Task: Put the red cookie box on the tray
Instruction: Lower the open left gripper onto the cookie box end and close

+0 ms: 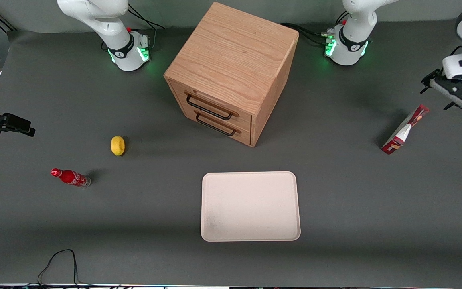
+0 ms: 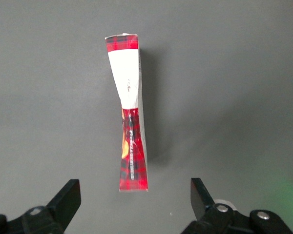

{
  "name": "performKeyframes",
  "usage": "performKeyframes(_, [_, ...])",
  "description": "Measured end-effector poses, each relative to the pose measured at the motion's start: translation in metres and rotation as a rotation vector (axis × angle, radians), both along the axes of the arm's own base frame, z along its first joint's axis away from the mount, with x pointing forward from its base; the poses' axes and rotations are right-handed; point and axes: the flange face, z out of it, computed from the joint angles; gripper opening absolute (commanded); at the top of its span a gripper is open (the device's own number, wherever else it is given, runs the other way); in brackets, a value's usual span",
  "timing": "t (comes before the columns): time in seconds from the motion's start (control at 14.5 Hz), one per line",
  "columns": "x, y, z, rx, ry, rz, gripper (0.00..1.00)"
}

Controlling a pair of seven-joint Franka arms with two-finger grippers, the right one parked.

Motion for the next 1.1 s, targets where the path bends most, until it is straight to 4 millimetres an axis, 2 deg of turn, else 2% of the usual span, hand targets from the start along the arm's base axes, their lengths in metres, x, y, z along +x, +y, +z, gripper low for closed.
performKeyframes(0.28, [0.009, 0.000, -0.052, 0.001, -0.019, 0.000, 1.00])
performKeyframes(0.41, [0.013, -0.003, -0.072, -0.003, -0.021, -0.003, 1.00])
performKeyframes(0.76, [0.021, -0.010, -0.100, -0.015, -0.028, 0.001, 1.00])
performKeyframes(0.83, [0.022, -0.011, -0.106, -0.015, -0.029, -0.002, 0.91])
performKeyframes(0.97, [0.023, -0.012, -0.116, -0.018, -0.021, -0.001, 0.51])
performKeyframes(1.1, [0.024, -0.011, -0.118, -0.020, -0.019, 0.003, 0.16])
